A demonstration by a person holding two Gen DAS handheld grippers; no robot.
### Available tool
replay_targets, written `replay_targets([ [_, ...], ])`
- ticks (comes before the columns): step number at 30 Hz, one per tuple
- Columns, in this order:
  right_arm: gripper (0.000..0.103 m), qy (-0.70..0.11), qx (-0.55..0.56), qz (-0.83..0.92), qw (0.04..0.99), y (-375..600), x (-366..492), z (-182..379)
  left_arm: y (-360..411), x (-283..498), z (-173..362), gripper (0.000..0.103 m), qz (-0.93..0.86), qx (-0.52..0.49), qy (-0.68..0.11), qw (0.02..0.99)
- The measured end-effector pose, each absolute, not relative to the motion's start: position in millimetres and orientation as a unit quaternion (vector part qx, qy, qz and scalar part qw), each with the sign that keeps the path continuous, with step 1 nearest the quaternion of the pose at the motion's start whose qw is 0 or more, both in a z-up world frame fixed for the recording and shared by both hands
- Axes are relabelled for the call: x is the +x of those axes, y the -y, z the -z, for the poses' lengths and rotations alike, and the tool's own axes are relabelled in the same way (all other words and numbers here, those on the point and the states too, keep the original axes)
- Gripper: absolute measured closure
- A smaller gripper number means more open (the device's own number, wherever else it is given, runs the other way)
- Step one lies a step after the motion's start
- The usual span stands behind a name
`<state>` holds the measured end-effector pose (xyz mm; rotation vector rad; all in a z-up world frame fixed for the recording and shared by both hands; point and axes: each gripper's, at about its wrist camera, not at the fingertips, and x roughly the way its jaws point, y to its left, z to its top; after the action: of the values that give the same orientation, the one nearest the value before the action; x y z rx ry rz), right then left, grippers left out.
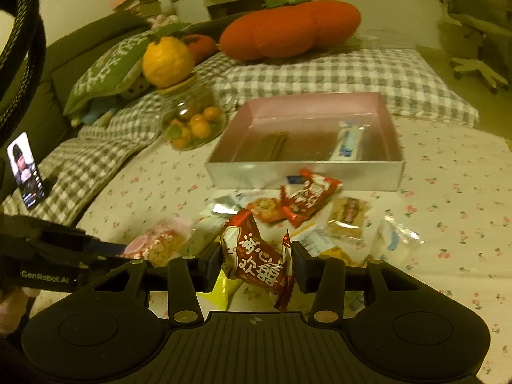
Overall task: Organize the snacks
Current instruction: 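Carry the pink pastry and red candy pack over the box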
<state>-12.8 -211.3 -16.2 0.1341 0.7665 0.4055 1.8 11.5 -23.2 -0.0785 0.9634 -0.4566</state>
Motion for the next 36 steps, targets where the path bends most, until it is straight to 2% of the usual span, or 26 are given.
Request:
replay_targets([
  [14,0.058,-0.388,0.123,-0.139,0.903,242.8,26.4,0.4,-4.9,32.4,6.4,0.074,0.197,-0.071,-0.447,0.869],
  [36,0.058,-0.351,0.222,-0.113,0.903,251.1,106.8,5.2,15.2,92.8,-3.9,0.074,0.171,-0.111,-0.401,0.893],
])
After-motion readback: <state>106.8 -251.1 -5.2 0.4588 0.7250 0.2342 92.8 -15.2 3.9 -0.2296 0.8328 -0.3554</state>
